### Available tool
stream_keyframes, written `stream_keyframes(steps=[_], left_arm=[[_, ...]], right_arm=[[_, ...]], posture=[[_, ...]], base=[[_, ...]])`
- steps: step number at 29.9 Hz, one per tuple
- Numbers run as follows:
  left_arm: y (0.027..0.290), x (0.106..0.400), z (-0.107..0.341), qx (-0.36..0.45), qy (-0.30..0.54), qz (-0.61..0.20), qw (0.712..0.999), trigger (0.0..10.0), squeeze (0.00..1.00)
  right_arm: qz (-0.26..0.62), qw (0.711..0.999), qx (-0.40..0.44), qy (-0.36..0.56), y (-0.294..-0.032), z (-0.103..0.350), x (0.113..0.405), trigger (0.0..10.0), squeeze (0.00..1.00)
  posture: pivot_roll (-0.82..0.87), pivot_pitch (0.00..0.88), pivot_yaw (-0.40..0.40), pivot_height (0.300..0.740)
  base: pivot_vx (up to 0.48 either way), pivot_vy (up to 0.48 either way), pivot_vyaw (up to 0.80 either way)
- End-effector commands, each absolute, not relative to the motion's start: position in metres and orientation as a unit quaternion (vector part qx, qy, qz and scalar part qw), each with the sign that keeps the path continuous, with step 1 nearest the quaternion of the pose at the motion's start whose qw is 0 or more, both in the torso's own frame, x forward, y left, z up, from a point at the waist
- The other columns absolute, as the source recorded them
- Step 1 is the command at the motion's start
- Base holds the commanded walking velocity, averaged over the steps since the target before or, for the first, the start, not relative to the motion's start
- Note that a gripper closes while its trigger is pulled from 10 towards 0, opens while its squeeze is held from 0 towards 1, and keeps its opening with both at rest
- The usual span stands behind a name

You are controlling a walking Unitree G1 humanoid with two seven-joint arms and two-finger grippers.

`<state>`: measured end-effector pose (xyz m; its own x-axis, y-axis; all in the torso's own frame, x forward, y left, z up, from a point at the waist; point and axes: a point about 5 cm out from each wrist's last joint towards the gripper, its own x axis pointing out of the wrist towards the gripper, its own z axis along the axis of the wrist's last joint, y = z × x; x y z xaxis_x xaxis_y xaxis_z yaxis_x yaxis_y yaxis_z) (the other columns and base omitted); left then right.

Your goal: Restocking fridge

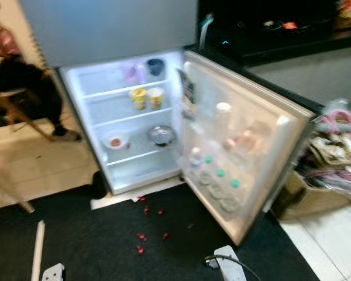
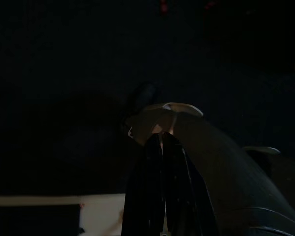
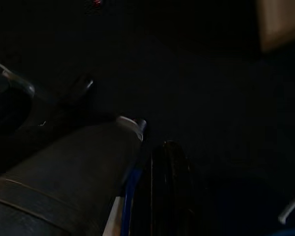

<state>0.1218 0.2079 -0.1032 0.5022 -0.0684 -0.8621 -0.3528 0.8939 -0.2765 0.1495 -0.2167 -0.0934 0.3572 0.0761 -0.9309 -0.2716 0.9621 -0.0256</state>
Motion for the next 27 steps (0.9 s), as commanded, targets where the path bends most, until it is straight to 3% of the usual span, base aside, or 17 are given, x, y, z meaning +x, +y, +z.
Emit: stream_keyframes(steps=[1,9,15,27], left_arm=[[0.207,0.125,-0.102,-0.219,0.486,0.084,0.842,10.0,0.00],[0.207,0.128,-0.101,-0.222,0.483,0.082,0.843,10.0,0.00],[0.206,0.128,-0.101,-0.218,0.484,0.074,0.845,10.0,0.00],[0.204,0.125,-0.102,-0.217,0.491,0.063,0.841,10.0,0.00]], right_arm=[[0.107,0.820,-0.087,0.555,-0.215,-0.094,0.148,10.0,0.00],[0.093,0.822,-0.090,0.554,-0.217,-0.094,0.148,10.0,0.00],[0.078,0.825,-0.086,0.554,-0.219,-0.094,0.148,10.0,0.00],[0.057,0.807,-0.122,0.575,-0.227,-0.095,0.143,10.0,0.00]], posture=[[-0.05,0.000,0.030,0.740],[-0.05,0.000,0.030,0.740],[-0.05,0.000,0.030,0.740],[-0.04,0.000,0.034,0.740]], base=[[0.000,0.000,0.77],[0.000,0.000,0.73],[0.000,0.000,0.00],[0.000,-0.480,0.00]])
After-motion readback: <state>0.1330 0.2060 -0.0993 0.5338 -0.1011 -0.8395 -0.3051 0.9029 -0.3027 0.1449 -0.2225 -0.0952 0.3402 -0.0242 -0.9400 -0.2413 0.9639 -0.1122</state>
